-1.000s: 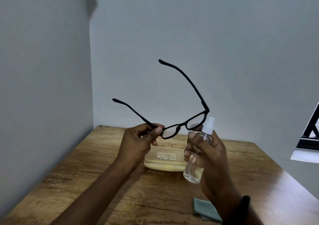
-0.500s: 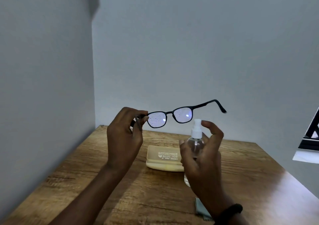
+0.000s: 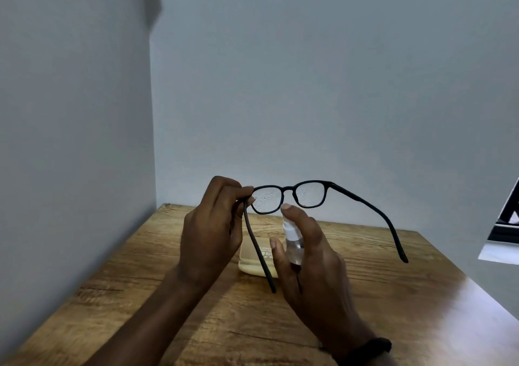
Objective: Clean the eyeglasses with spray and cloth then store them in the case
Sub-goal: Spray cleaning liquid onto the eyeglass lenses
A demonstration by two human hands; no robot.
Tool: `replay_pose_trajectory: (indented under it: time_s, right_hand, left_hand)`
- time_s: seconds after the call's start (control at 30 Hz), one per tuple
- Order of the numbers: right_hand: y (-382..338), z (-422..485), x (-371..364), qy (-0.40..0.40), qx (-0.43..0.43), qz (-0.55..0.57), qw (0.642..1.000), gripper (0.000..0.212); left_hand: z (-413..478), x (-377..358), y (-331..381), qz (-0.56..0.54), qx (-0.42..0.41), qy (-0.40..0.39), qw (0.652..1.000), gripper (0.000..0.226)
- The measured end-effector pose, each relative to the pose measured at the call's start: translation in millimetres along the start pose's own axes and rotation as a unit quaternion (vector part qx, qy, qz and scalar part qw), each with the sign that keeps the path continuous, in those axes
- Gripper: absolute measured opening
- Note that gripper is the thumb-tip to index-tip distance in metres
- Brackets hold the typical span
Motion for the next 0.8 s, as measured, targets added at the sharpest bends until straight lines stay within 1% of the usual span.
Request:
replay_pose_trajectory:
  time_s: [0.1,0.17,0.33,0.47,0.63,0.8]
  right_hand:
    - [0,1,-3,-0.017,-0.004,0.003,1.0,0.047]
    - [-2,2,-4,-0.018,-0.001,0.011,1.0,0.046]
    - [-2,2,-3,-0.001,0.006,0.003,1.0,0.054]
    - [-1,3,0,0.008,0.012,-0.005,1.0,0.054]
    - [18,2,13,0.065,-0.056,0.004,0.996,0.053]
    - [31,0,20,0.076,-0.072,-0.01,0.994,0.055]
  left_hand:
    - [0,0,2,0.008,-0.007,-0.002,1.0,0.022]
    - [-1,0,2,0.003,-0.007,-0.002,1.0,0.025]
    - [0,0,1,0.002,-0.007,-0.006,1.0,0.023]
    - [1,1,-1,-0.007,-0.001,0.005,1.0,0.022]
    - [3,6,-8,-0.024,0.016,0.032,0.999,0.021]
    - [3,8,-9,-0.016,0.014,0.034,0.999,0.017]
Point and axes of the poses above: each hand's wrist, its own z-axis towards the middle knuckle, its own x-axis out of the back of the hand, y = z × x, the point moved 6 cm from there along z, towards the middle knuckle, and after that the axes turned 10 degrees about -y, right-handed, at the moved point
